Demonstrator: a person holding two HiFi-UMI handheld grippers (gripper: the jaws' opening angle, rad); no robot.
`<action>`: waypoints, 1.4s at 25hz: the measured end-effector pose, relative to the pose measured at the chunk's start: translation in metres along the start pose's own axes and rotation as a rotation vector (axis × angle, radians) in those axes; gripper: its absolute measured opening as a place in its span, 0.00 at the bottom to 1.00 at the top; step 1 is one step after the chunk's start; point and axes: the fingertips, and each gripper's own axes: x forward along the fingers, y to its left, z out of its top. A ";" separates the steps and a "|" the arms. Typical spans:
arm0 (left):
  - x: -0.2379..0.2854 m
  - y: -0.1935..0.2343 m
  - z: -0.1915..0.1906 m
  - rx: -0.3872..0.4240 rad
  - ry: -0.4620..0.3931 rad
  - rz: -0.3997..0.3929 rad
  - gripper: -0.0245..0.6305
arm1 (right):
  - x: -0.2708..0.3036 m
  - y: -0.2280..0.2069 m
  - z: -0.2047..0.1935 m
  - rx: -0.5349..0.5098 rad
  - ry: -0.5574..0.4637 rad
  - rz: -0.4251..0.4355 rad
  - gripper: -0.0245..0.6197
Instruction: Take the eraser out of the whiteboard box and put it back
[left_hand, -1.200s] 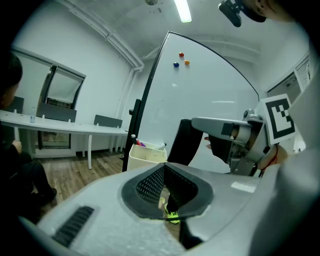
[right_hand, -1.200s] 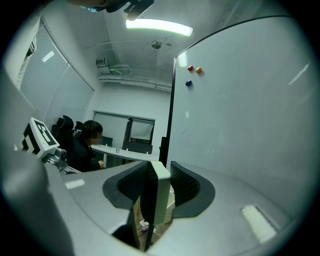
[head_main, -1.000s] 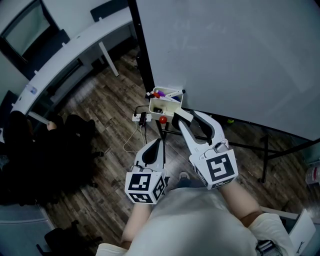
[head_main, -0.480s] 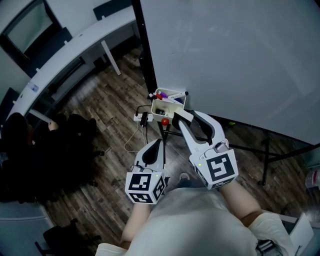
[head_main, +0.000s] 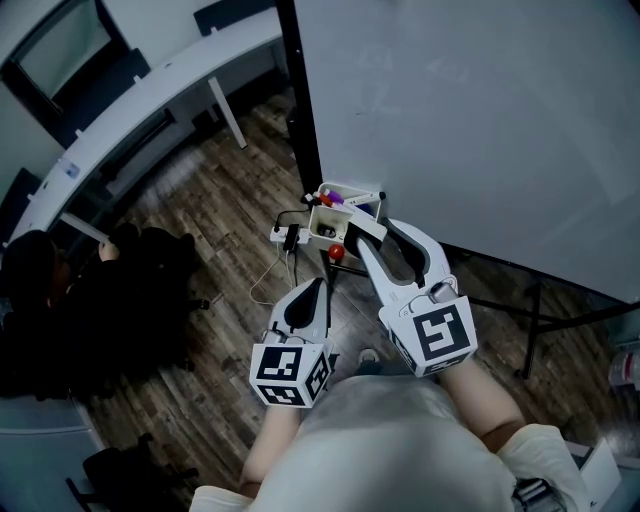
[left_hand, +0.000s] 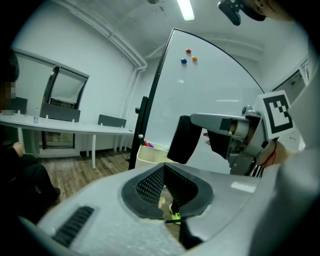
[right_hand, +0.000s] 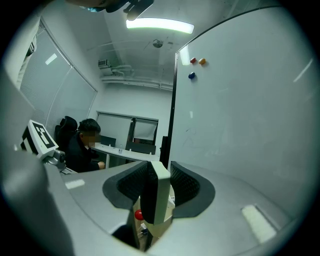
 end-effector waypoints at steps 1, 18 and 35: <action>0.001 0.002 0.000 -0.001 0.000 0.003 0.04 | 0.002 -0.001 0.000 0.001 0.000 0.002 0.27; 0.024 0.021 0.008 -0.030 -0.002 0.049 0.04 | 0.037 -0.013 -0.011 0.007 0.022 0.055 0.27; 0.043 0.026 0.001 -0.054 0.017 0.087 0.04 | 0.049 -0.020 -0.051 0.031 0.100 0.095 0.27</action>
